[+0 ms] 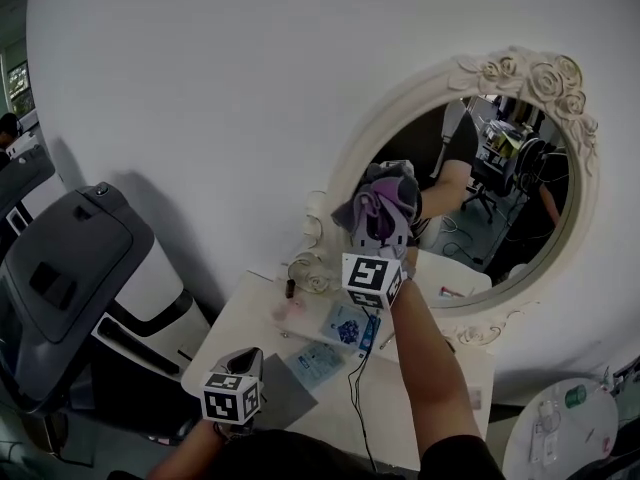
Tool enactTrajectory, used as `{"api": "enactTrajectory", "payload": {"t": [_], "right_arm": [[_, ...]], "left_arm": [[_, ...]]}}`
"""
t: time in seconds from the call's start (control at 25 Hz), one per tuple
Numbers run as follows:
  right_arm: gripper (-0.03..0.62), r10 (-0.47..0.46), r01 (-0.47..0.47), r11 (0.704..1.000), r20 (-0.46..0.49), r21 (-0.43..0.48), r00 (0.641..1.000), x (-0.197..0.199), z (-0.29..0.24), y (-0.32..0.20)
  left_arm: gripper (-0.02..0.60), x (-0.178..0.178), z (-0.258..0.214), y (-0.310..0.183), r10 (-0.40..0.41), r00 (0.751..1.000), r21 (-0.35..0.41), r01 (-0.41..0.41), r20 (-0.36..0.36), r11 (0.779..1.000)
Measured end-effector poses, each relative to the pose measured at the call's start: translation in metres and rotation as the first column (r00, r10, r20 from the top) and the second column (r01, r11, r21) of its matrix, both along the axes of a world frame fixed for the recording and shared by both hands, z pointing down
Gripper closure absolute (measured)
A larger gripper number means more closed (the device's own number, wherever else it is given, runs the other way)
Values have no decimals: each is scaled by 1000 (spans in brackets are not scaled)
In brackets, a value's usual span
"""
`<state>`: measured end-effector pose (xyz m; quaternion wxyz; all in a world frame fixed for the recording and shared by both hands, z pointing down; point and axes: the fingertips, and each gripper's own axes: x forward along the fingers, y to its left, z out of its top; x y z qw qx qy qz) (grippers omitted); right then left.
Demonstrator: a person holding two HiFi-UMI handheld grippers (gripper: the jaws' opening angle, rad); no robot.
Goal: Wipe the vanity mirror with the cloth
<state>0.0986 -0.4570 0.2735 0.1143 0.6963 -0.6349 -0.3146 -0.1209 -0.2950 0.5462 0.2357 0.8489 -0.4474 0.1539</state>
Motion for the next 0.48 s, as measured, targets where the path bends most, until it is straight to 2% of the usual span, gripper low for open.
{"api": "enactTrajectory", "payload": {"t": [0.08,0.2,0.28,0.36,0.48], "right_arm": [[545,-20,20,999,14,-42,1000,-8,6,4],[545,-24,23,1000,-95,-12,995,-34,21,20],[545,-23,19,999,-106,-34,994,-40,38,21],[545,9,-19,996,-112,-84,994,-33,59,15],[545,71,-99,982,-171,-161,983,-17,91,6]], "left_arm": [[582,-2,-2,2,10,1000,1,-10,-3,1000],[581,-1,-3,6,24,1000,4,-24,-7,1000],[581,2,-4,7,31,999,8,-31,-16,999],[581,4,-5,10,38,999,9,-38,-24,999],[581,5,-2,15,33,999,-2,-33,-30,999]]}}
